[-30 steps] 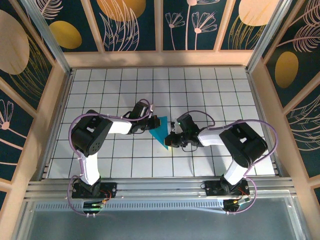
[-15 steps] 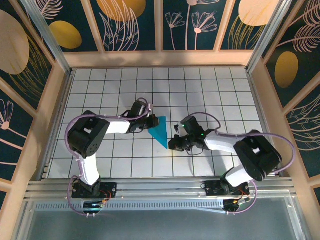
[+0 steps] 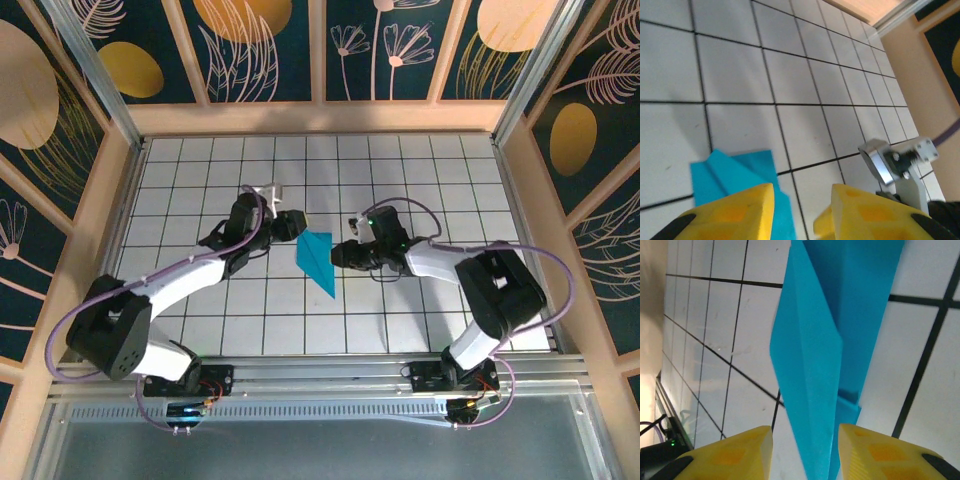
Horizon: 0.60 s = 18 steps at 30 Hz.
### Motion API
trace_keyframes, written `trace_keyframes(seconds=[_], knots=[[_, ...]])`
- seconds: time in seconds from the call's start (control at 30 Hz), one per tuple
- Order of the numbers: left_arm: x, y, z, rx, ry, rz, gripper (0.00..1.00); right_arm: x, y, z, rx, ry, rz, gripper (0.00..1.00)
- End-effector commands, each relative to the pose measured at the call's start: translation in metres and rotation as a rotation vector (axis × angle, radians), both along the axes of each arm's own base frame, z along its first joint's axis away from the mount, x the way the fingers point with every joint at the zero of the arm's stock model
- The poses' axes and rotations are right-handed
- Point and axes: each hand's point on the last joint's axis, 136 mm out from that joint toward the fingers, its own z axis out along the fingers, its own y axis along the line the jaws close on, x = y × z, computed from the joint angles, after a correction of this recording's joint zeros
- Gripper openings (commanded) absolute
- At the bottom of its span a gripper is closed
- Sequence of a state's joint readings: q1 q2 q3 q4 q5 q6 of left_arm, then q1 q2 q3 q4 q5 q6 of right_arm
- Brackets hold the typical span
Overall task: Fold a paper plane with a square sheet of paper (fold left side to right side)
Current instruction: Turn over the paper at the center of the table.
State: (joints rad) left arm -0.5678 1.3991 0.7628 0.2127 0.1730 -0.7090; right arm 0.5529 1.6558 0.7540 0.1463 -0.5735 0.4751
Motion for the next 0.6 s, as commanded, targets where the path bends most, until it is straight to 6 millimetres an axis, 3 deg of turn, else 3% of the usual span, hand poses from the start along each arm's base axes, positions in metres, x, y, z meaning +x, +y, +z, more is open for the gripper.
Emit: trace_keyframes(seconds=[0.0, 0.2, 0.33, 0.43, 0.57], knots=[[-0.011, 0.025, -0.021, 0.035, 0.049, 0.091, 0.37, 0.019, 0.012, 0.001, 0.012, -0.068, 0.031, 0.4], [-0.023, 0.038, -0.025, 0.053, 0.055, 0.12, 0.38, 0.03, 0.023, -0.011, 0.023, -0.056, 0.045, 0.39], [-0.023, 0.041, -0.025, 0.076, 0.051, 0.125, 0.39, 0.031, 0.027, -0.013, 0.044, -0.044, 0.06, 0.33], [-0.021, 0.042, -0.022, 0.071, 0.048, 0.132, 0.4, 0.031, 0.029, -0.012, 0.051, -0.043, 0.072, 0.23], [-0.021, 0.04, -0.009, 0.029, 0.028, 0.135, 0.46, 0.041, 0.018, 0.009, 0.061, -0.095, 0.041, 0.05]])
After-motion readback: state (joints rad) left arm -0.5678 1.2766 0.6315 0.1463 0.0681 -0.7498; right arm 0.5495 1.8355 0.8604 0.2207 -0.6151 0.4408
